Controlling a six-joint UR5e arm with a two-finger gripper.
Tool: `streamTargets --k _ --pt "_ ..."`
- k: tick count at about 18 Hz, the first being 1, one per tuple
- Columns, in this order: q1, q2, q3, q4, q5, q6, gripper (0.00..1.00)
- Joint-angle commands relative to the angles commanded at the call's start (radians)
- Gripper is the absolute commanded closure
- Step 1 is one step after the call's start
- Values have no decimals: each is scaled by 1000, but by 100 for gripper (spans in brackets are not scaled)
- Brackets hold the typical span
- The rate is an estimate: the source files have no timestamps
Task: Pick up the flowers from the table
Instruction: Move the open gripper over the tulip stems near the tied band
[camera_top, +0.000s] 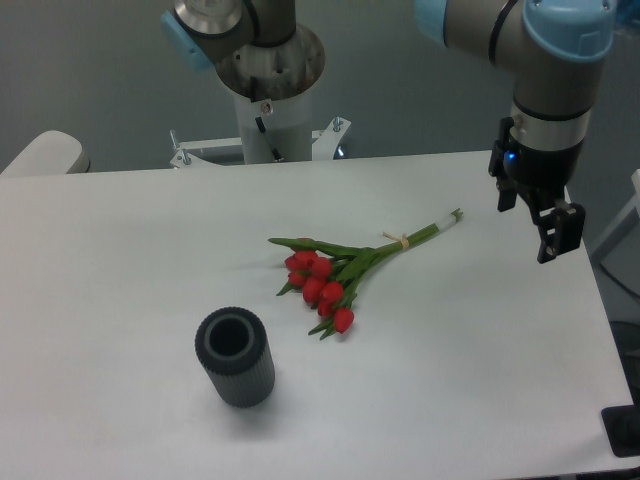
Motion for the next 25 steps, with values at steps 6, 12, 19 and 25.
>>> streamTargets --k 6,12,19,25 --pt "-2 11 -35 15 0 -40 0" --pt "-2 28 -97 37 -28 -124 0" --pt "-9 54 -169 35 -32 -354 0" --pt "-32 75 -262 28 9 -417 0"
